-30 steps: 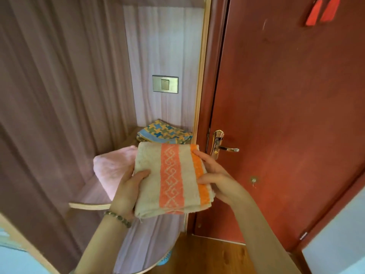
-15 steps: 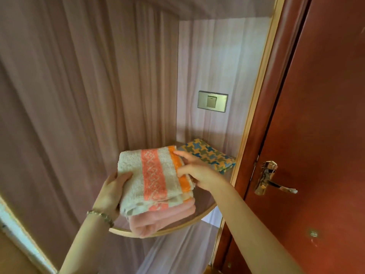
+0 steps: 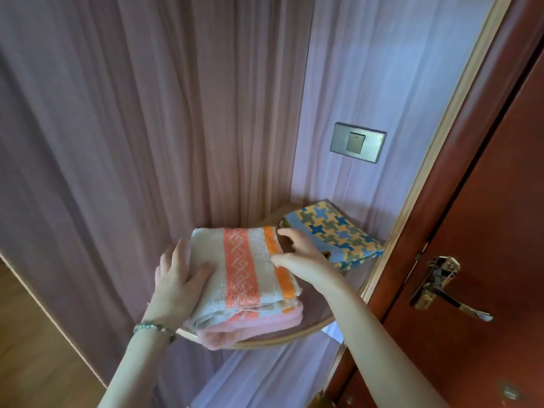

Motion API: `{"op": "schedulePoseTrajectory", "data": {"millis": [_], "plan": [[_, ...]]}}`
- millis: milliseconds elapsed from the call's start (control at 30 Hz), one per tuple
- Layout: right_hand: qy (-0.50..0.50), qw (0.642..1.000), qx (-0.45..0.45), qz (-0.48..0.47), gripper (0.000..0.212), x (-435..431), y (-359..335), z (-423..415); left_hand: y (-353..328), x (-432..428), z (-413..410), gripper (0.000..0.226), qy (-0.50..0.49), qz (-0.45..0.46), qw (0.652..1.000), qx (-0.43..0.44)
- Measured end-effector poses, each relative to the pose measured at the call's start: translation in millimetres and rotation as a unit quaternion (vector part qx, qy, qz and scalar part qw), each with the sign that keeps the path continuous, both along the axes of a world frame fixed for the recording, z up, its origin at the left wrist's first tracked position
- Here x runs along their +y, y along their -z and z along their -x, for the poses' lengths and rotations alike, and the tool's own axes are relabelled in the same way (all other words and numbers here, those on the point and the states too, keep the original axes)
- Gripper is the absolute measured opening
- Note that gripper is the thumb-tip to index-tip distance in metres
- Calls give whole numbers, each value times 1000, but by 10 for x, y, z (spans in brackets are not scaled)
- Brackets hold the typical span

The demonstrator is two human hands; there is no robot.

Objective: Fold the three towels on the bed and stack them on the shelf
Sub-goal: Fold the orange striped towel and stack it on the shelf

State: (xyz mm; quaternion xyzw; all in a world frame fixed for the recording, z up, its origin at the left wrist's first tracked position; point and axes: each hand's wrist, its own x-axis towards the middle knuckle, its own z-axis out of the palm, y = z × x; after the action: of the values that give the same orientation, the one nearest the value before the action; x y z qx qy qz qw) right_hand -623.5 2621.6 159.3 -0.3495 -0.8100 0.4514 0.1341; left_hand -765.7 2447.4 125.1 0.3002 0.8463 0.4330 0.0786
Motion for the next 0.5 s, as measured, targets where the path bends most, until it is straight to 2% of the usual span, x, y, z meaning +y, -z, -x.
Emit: {"op": "schedulePoseTrajectory", "data": {"millis": [67,100,167,233,300,367,400,433,467,500], "plan": [[-31,993,-12,-113,63,-10,-91,70,-46,-21,-5,73,53,1,994,95],[-57,981,-34,-180,64,-40,-104,122,-29,-17,9,79,83,46,985,147],[-116,952,-82,-271,70,-146,-12,206,20,13,-3,82,162,191,938,241],[-153,933,-132,-297,74,-240,223,251,99,82,-33,90,185,279,905,264],[-157,930,-157,-294,71,-256,421,247,121,89,-46,106,169,301,913,217],[-162,934,-156,-279,69,-245,443,247,133,80,-65,102,166,233,936,205],[-167,942,-148,-252,69,-242,404,243,121,72,-94,98,158,201,957,134],[-156,959,-122,-205,68,-239,361,223,119,59,-112,94,128,126,983,27],[-121,978,-85,-150,67,-219,310,195,93,28,-119,87,87,56,993,-61],[-65,991,-39,-111,67,-180,296,153,117,0,-98,81,55,10,992,-112]]}}
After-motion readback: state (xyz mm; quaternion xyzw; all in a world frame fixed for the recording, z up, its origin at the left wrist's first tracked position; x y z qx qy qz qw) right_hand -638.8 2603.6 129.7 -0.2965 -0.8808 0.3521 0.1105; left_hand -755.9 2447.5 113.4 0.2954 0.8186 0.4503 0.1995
